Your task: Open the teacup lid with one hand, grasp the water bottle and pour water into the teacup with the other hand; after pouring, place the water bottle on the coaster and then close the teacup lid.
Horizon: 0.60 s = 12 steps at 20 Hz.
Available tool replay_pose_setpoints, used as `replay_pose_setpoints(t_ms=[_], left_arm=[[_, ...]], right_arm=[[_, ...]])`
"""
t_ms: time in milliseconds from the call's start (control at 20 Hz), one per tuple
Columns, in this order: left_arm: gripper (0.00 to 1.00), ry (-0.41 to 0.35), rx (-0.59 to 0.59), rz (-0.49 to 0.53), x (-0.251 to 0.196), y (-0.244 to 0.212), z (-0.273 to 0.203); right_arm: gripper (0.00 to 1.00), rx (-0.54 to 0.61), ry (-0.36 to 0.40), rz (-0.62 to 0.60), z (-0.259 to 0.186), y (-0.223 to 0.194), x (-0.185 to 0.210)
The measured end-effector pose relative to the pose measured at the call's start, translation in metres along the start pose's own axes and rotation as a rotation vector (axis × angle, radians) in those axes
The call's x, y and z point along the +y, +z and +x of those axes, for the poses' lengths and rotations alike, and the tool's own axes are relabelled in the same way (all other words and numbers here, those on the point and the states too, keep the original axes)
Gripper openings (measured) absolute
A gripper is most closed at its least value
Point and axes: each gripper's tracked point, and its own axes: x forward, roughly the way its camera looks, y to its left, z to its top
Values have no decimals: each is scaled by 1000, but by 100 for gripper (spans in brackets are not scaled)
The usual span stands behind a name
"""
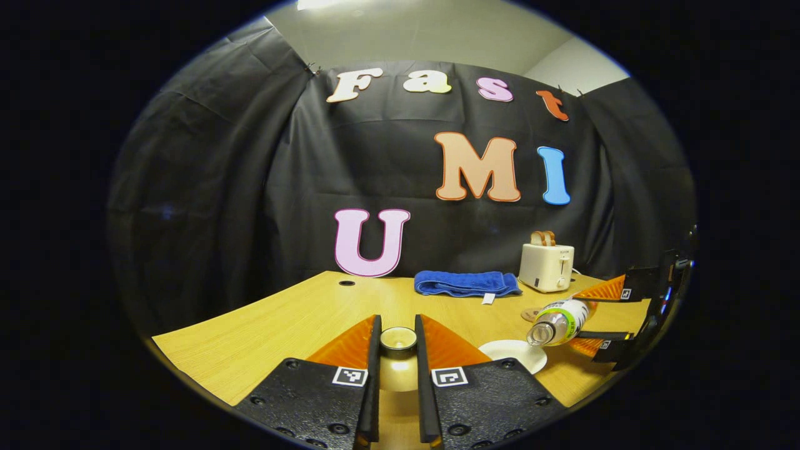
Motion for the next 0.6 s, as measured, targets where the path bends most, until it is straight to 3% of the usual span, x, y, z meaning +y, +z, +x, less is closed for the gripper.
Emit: replay_pose_setpoints(t_ms=[250, 600], left_arm=[[23, -28, -9, -1, -16, 7, 4], [23, -63, -9, 5, -35, 9, 9]], right_arm=[[69, 15, 31, 232, 0, -11, 2], [69, 53, -1, 539, 14, -38, -30]])
